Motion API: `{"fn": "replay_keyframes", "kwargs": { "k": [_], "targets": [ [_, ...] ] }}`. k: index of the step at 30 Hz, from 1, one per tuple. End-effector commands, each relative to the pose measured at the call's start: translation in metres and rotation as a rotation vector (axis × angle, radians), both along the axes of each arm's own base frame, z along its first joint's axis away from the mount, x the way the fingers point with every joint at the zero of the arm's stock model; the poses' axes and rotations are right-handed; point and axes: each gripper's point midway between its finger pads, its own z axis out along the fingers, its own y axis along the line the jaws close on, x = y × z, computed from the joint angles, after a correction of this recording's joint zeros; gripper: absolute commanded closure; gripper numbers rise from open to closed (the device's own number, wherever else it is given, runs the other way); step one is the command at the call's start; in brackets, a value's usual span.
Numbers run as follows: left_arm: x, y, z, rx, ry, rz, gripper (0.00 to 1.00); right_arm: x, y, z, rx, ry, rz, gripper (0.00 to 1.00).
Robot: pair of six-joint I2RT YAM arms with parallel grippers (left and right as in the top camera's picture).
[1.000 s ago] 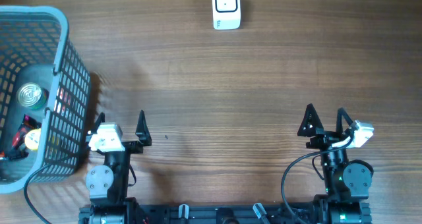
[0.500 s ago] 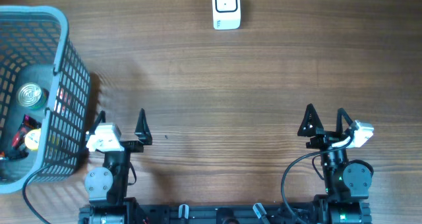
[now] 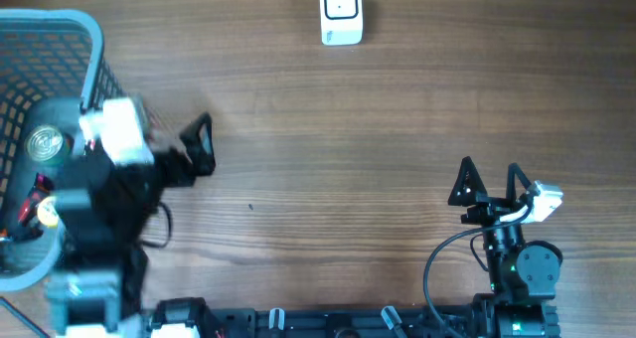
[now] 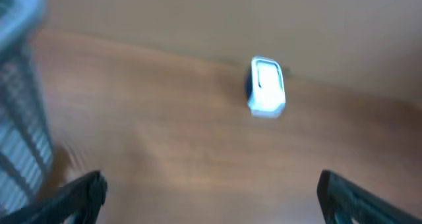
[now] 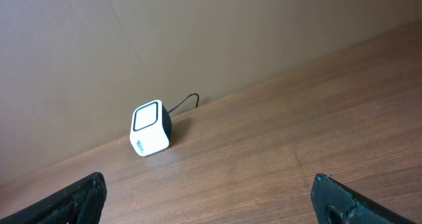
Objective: Scan the item barcode
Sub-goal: 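Reach the left gripper into the basket and grasp the yellow container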
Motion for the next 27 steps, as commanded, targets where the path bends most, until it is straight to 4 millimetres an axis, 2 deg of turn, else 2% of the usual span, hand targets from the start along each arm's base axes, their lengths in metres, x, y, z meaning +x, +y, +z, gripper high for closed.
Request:
{"fn": "replay_keyframes", "kwargs": {
  "k": [1,3,4,6,8,9,10,11,12,14,15,16,17,20,22,27],
  "targets": [
    [0.015,-0.024,0.053,-0.062,-0.007,-0.132,0.00,0.000,0.003,0.000,-0.018,-0.004,0.017,0.00],
    [0.029,-0.021,0.078,-0.054,-0.047,-0.120,0.00,0.000,0.003,0.000,-0.018,-0.004,0.017,0.00],
    [0.035,-0.012,0.089,-0.049,-0.056,-0.071,0.00,0.000,0.003,0.000,-0.018,-0.004,0.017,0.00],
    [0.052,0.032,0.120,-0.061,-0.064,0.155,0.00,0.000,0.003,0.000,-0.018,-0.004,0.017,0.00],
    [0.062,0.073,0.146,-0.089,-0.050,0.290,0.00,0.000,0.003,0.000,-0.018,-0.004,0.017,0.00],
    [0.064,0.092,0.155,-0.106,-0.048,0.355,0.00,0.000,0.003,0.000,-0.018,-0.004,0.017,0.00],
    [0.062,0.120,0.159,-0.146,-0.040,0.471,0.00,0.000,0.003,0.000,-0.018,-0.004,0.017,0.00],
    [0.053,0.160,0.154,-0.221,-0.017,0.652,0.00,0.000,0.003,0.000,-0.018,-0.004,0.017,0.00],
    [0.042,0.186,0.142,-0.299,0.010,0.778,0.00,0.000,0.003,0.000,-0.018,-0.004,0.017,0.00],
    [0.018,0.226,0.108,-0.472,0.096,0.998,0.00,0.000,0.003,0.000,-0.018,-0.004,0.017,0.00],
    [0.007,0.242,0.092,-0.518,0.139,1.093,0.00,0.000,0.003,0.000,-0.018,-0.004,0.017,0.00],
    [-0.012,0.261,0.070,-0.569,0.192,1.258,0.00,0.000,0.003,0.000,-0.018,-0.004,0.017,0.01],
    [-0.028,0.269,0.046,-0.616,0.276,1.374,0.00,0.000,0.003,0.000,-0.018,-0.004,0.017,0.00],
    [-0.056,0.276,0.003,-0.614,0.460,1.583,0.00,0.000,0.003,0.000,-0.018,-0.004,0.017,0.00],
    [-0.061,0.278,-0.018,-0.590,0.539,1.625,0.00,0.000,0.003,0.000,-0.018,-0.004,0.017,0.00],
    [-0.073,0.279,-0.089,-0.544,0.698,1.706,0.00,0.000,0.003,0.000,-0.018,-0.004,0.017,0.00]
  ]
}}
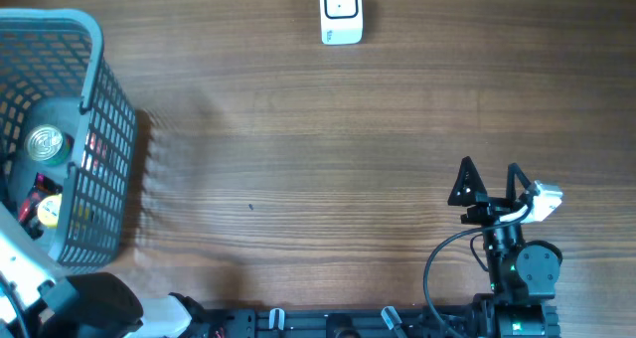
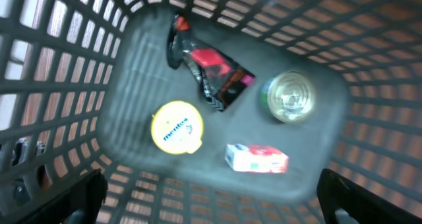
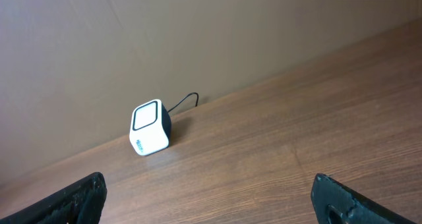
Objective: Scan the item barcode
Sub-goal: 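Reach the left gripper into the basket and grasp the yellow container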
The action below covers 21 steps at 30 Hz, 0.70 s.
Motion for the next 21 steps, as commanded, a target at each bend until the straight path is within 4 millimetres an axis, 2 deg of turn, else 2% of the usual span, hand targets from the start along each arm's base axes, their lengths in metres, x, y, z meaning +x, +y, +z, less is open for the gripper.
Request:
{"fn": "replay_keyframes", "kwargs": {
  "k": [1,5,10,16,21],
  "targets": [
    [-0.015,0.006,-0.045,-0.009,0.105,0.057,0.00,0.000,0.003,0.001,-0.018,-0.006,0.016,0.00],
    [-0.021,0.003,-0.094,-0.032,0.152,0.050,0.00,0.000,0.003,0.001,-0.018,-0.006,0.016,0.00],
    [-0.031,-0.001,-0.137,-0.031,0.190,0.052,0.00,0.000,0.003,0.001,-0.018,-0.006,0.016,0.00],
    [-0.027,0.003,-0.155,-0.005,0.160,0.054,0.00,0.000,0.003,0.001,-0.018,-0.006,0.016,0.00],
    [-0.022,0.007,-0.156,0.012,0.139,0.056,0.00,0.000,0.003,0.001,-0.018,-0.006,0.016,0.00]
  ]
}}
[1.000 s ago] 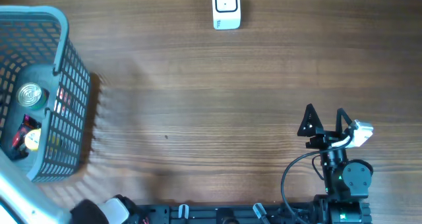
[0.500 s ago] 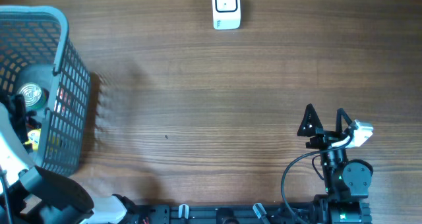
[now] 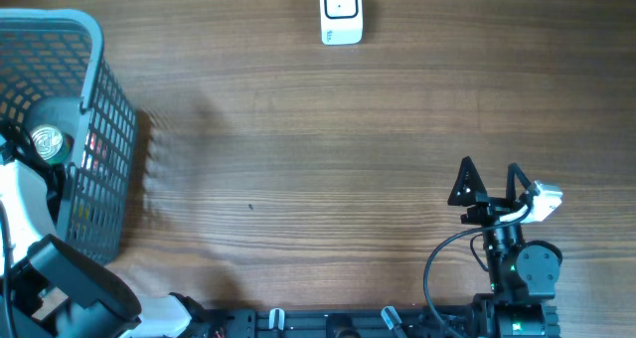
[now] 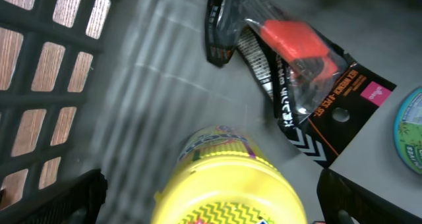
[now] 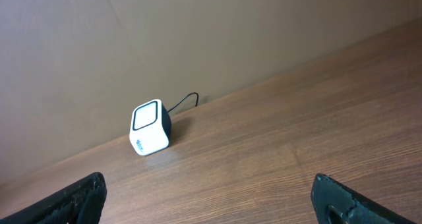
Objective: Scan the item barcode
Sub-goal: 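Reach the left gripper into the basket and grasp the yellow container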
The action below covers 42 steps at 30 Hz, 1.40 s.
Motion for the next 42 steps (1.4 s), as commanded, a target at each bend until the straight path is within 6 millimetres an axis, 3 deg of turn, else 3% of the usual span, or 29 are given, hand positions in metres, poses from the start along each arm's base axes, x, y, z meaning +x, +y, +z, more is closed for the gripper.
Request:
{"fn": "replay_keyframes", "kwargs": {
  "k": [1,11,13,20,23,29,33,36,39,40,42],
  "targets": [
    [-0.002,0.005,-0.001,0.023,-0.003,0.022,0.00,0.000,0.003,0.001,-0.018,-0.006,0.016,0.00],
    [0.006,0.008,-0.026,-0.008,0.013,0.019,0.01,0.000,0.003,0.001,-0.018,-0.006,0.016,0.00],
    [0.007,0.007,-0.026,-0.016,0.006,0.017,0.10,0.000,0.003,0.001,-0.018,-0.006,0.016,0.00],
    [0.010,0.000,-0.029,-0.057,-0.014,0.010,0.21,0.000,0.003,0.001,-0.018,-0.006,0.016,0.00],
    [0.009,-0.001,-0.029,-0.059,-0.012,0.010,0.32,0.000,0.003,0.001,-0.018,-0.006,0.016,0.00],
    [0.009,-0.002,-0.027,-0.064,-0.019,0.007,0.37,0.000,0.003,0.001,-0.018,-0.006,0.016,0.00],
    [0.016,-0.002,0.001,-0.020,-0.105,-0.001,0.36,0.000,0.003,0.001,-0.018,-0.006,0.016,0.00],
    [0.025,-0.003,0.046,0.050,-0.233,-0.043,0.37,0.000,0.003,0.001,-0.018,-0.006,0.016,0.00],
    [0.022,-0.004,0.083,0.133,-0.315,-0.048,0.36,0.000,0.003,0.001,-0.018,-0.006,0.016,0.00],
    [0.021,-0.005,0.087,0.143,-0.323,-0.048,0.27,0.000,0.003,0.001,-0.018,-0.006,0.016,0.00],
    [0.017,-0.008,0.084,0.128,-0.301,-0.045,0.22,0.000,0.003,0.001,-0.018,-0.006,0.016,0.00]
  ]
}}
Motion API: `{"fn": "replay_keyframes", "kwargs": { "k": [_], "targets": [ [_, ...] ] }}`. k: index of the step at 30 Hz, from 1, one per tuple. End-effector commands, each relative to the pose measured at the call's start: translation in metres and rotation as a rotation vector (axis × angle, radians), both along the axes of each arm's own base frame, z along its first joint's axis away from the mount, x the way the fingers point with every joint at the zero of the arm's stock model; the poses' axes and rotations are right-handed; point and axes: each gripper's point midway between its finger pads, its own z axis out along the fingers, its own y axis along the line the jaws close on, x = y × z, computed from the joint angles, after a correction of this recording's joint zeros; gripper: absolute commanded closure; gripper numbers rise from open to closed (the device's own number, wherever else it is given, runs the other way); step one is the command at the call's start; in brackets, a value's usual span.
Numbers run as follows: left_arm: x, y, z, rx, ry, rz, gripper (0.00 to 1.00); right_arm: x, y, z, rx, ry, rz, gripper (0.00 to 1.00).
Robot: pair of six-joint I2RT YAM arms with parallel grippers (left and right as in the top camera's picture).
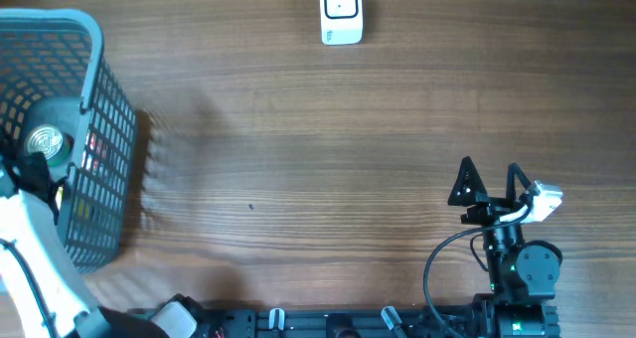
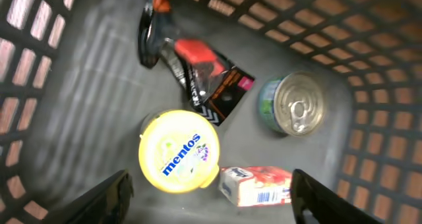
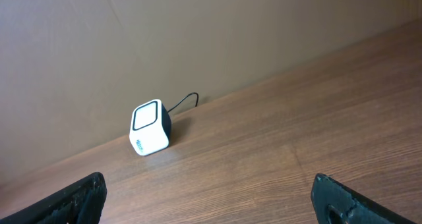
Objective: Scan the item barcode
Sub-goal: 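Reach the left gripper into the basket and grasp the yellow container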
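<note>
In the left wrist view, a grey mesh basket point(image 2: 369, 59) holds a yellow Mentos tub point(image 2: 179, 151), a black-and-red packet point(image 2: 201, 72), a tin can point(image 2: 297, 105) and a small red-and-white carton point(image 2: 256, 186) with a barcode on its end. My left gripper point(image 2: 214, 201) hangs open above the tub and carton and holds nothing. The white scanner point(image 1: 342, 12) stands at the table's far edge, also the scanner point(image 3: 150, 128) in the right wrist view. My right gripper point(image 1: 489, 184) rests open near the front right, empty.
The basket point(image 1: 99, 109) stands at the table's left end, and its walls close round the left gripper. A thin cable runs from behind the scanner. Bare wooden table point(image 1: 318, 159) lies between basket, scanner and right arm.
The left gripper was close above the yellow tub and packet; now it is higher, with all the basket's items in view. It is still open and empty. The right arm has not moved.
The left gripper was open over the table beside the basket, facing the scanner. Then it looked down into the basket from above. Then it was low, close to the yellow tub. Now it is higher again, still empty. The right arm stayed still throughout.
</note>
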Motion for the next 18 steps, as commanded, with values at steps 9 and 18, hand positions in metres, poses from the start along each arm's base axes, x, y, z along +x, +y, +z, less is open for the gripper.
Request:
{"fn": "replay_keyframes", "kwargs": {
  "k": [9,18],
  "targets": [
    [-0.007,0.008,-0.082,-0.153,0.247,0.019,0.00,0.000,0.003,0.001,-0.018,-0.006,0.016,0.00],
    [-0.003,0.010,-0.111,-0.199,0.292,0.016,0.48,0.000,0.003,0.001,-0.018,-0.006,0.016,0.00]
  ]
}}
